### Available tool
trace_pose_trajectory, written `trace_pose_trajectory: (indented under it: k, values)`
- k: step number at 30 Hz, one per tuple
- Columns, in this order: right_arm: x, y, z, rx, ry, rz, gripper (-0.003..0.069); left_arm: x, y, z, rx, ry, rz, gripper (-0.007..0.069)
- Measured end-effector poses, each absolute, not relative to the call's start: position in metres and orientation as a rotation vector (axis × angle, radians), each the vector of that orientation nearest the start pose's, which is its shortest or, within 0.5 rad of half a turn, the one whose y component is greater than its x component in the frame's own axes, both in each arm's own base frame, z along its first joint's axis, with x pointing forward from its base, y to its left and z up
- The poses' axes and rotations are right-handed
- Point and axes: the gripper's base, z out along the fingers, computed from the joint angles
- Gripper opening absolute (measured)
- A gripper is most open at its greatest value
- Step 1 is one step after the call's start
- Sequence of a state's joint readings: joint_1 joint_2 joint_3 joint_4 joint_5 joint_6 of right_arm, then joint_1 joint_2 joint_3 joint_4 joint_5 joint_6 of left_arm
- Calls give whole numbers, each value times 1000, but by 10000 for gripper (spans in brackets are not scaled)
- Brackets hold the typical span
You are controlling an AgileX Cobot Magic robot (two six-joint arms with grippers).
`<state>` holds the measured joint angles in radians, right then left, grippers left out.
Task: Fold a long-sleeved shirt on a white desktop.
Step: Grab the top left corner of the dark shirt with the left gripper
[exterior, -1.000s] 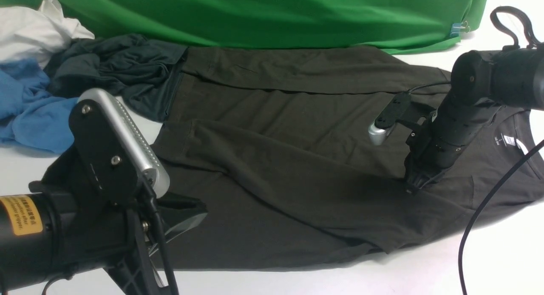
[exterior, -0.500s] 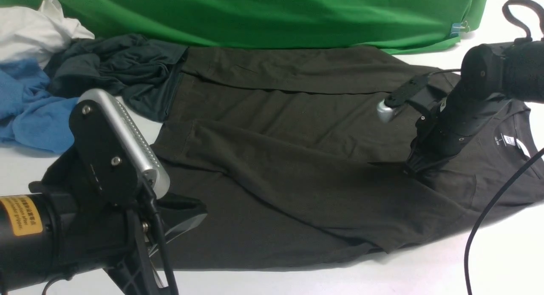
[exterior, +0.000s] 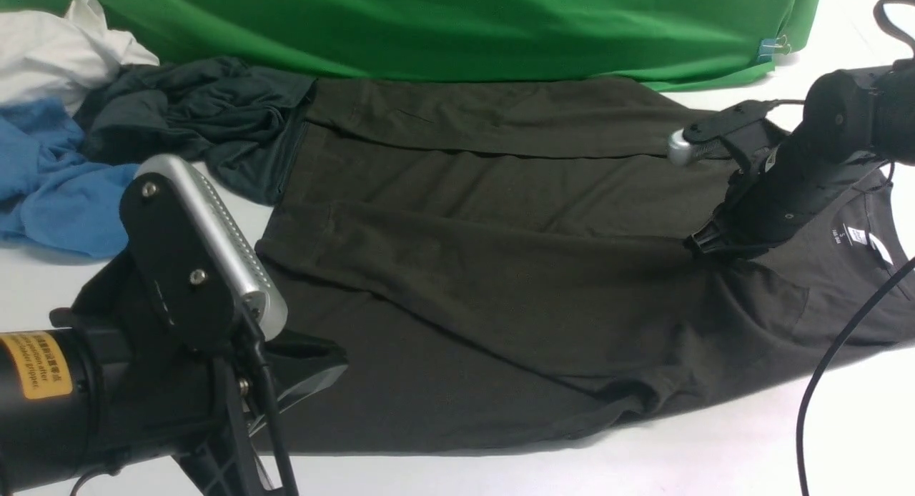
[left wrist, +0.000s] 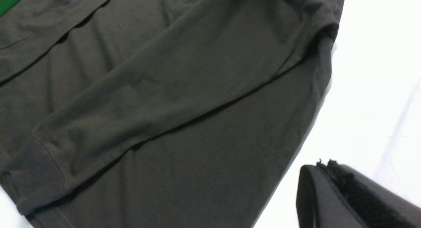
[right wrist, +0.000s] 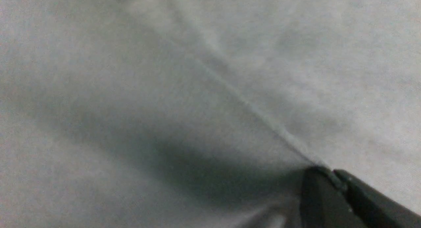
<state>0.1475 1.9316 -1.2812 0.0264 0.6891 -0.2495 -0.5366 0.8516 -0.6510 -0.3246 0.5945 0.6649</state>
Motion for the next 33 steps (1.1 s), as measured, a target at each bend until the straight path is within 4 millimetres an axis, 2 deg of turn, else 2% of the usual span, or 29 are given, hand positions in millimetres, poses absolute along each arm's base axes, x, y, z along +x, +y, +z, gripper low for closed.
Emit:
trace_pose_trajectory:
  k: [5, 8, 9, 13, 14, 15, 16, 19, 21, 22, 23, 24, 26, 28, 31, 33]
  values:
    - [385, 57, 172, -524, 2764, -3, 37, 133, -97, 298, 1107, 1968, -266, 17]
    - [385, 57, 172, -506, 2763, -4, 80, 133, -97, 297, 1095, 1977, -269, 17]
    - [385, 56, 172, -498, 2764, -7, 123, 133, -97, 297, 1077, 1990, -270, 17]
    - [382, 54, 174, -463, 2803, -21, 448, 138, -91, 296, 947, 2093, -237, 17]
    - [381, 54, 175, -462, 2804, -22, 461, 139, -91, 296, 948, 2096, -224, 17]
    - [378, 53, 182, -450, 2816, -23, 528, 141, -89, 296, 926, 2130, -197, 17]
    - [373, 53, 190, -425, 2830, -21, 551, 143, -88, 298, 918, 2146, -175, 17]
    - [352, 59, 211, -422, 2846, -6, 503, 148, -90, 302, 908, 2155, -156, 17]
    - [332, 70, 214, -480, 2850, 5, 458, 150, -91, 303, 905, 2152, -157, 17]
    - [322, 77, 210, -518, 2848, 13, 430, 151, -91, 304, 902, 2147, -158, 17]
    - [320, 77, 208, -520, 2857, 12, 426, 151, -91, 304, 902, 2146, -158, 17]
    - [309, 89, 199, -568, 2834, 30, 391, 152, -92, 303, 896, 2149, -162, 17]
    - [301, 98, 182, -585, 2783, 50, 342, 154, -93, 302, 894, 2155, -163, 17]
    - [300, 100, 172, -577, 2753, 54, 301, 155, -94, 301, 896, 2162, -163, 17]
    - [297, 99, 152, -559, 2815, 50, 200, 163, -99, 302, 864, 2193, -178, 17]
    - [295, 99, 150, -561, 2844, 45, 167, 172, -104, 306, 837, 2208, -190, 17]
